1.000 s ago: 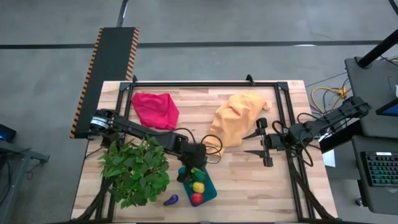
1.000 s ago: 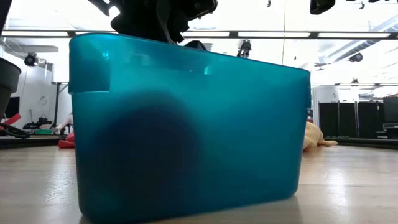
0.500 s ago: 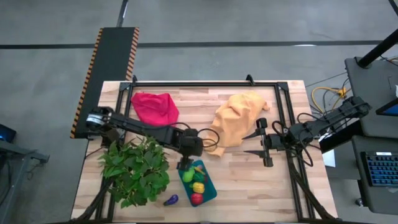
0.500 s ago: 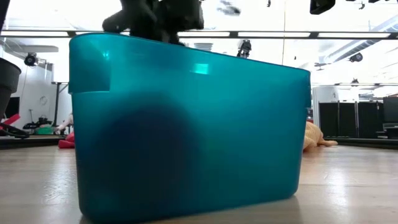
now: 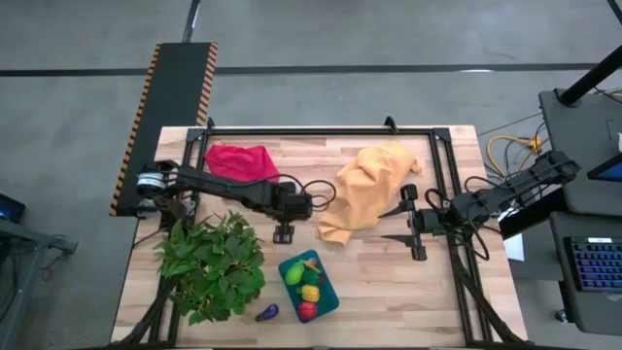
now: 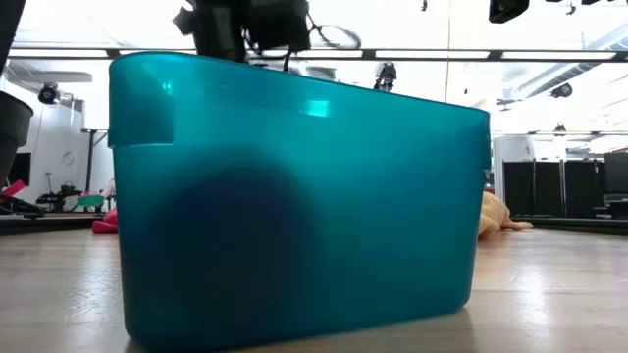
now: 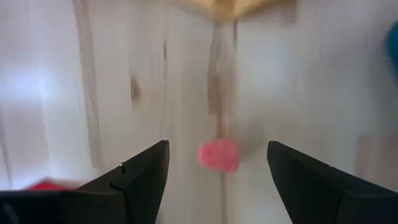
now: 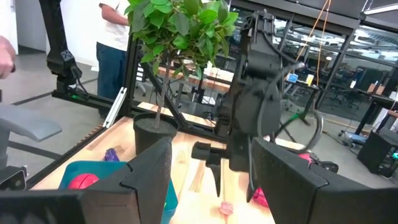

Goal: Pick and placing Produce into tupperware
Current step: Put the peach into the bin

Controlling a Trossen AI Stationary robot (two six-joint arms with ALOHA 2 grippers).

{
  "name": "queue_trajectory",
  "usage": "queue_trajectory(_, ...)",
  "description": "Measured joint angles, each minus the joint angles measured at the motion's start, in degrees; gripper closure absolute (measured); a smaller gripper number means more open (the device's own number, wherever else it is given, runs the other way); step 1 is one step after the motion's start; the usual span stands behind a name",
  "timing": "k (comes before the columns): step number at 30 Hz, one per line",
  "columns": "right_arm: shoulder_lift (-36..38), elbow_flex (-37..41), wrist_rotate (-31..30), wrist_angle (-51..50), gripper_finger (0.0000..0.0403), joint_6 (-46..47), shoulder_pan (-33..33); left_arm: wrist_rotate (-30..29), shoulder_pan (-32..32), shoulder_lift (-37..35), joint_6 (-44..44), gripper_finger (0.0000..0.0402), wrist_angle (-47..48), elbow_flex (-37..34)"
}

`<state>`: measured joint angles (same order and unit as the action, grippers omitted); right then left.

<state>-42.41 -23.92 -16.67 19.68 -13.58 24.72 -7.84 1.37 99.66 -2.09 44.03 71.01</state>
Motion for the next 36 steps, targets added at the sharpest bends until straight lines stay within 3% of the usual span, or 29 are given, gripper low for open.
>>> queue_trajectory(13,0.0,0.02,0.0,-0.17,0.0188,0.0,-0.01,0.03,-1.01,-0.33,-1.55,0.0146,-7.94,-7.65)
queue_trajectory(36,0.01,0.02,-0.04,-0.37,0.0188,-0.4,0.0,1.44,-2.46,0.61,-3.26,0.0146,-14.23,-12.33)
